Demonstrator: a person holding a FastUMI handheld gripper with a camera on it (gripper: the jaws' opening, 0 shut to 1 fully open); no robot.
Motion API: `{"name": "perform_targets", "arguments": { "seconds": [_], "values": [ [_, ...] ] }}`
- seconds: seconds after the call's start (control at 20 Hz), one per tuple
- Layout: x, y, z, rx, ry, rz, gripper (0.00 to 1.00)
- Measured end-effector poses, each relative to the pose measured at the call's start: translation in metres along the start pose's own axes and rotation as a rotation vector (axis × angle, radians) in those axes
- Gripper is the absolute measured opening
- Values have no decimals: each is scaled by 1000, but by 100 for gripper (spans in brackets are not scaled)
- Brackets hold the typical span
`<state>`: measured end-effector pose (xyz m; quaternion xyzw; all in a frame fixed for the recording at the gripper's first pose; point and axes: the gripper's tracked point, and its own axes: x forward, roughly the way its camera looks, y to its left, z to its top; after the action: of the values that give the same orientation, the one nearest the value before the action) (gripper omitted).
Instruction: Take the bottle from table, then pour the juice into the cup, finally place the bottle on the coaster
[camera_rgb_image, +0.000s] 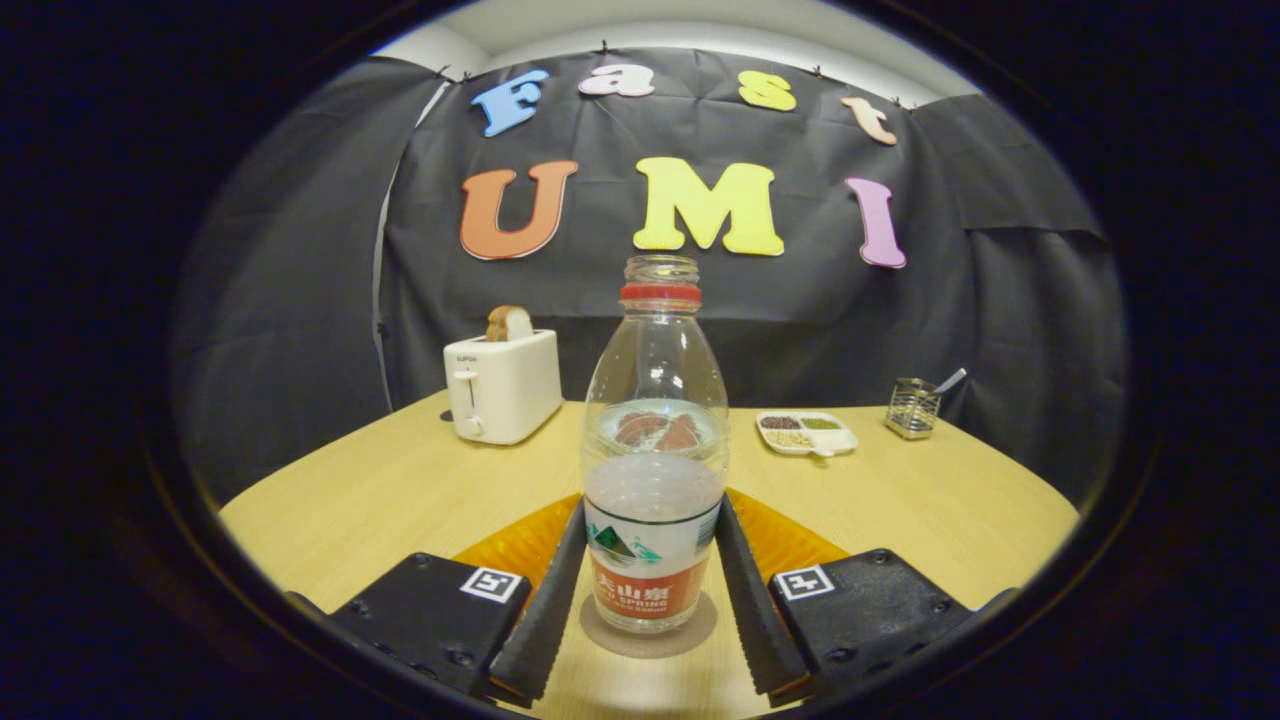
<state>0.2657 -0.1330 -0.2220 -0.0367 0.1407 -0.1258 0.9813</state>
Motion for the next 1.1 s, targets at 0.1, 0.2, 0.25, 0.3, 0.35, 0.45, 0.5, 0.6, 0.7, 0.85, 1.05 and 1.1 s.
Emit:
{"name": "perform_targets", "arguments": {
  "seconds": [0.1, 0.2, 0.25, 0.3, 0.35, 0.45, 0.5, 0.6, 0.7, 0.85, 1.05, 1.1],
  "values": [
    [3, -1, -7, -23, 11, -4, 78],
    [4, -1, -12, -33, 18, -4, 78],
    [4, -1, -15, -34, 22, 0, 78],
    [5, 0, -16, -35, 22, 3, 79],
    [4, 0, -15, -42, 16, 2, 79],
    [3, 0, -16, -55, 12, 1, 80],
    [1, 0, -16, -55, 14, -1, 81],
    [2, 2, -14, -52, 9, 7, 82],
    [-1, 2, -9, -56, -7, 9, 83],
    [-4, 0, -10, -57, -7, 9, 92],
    [-5, 1, -9, -55, -4, 17, 96],
    [-5, 2, -9, -54, -3, 20, 96]
  ]
}}
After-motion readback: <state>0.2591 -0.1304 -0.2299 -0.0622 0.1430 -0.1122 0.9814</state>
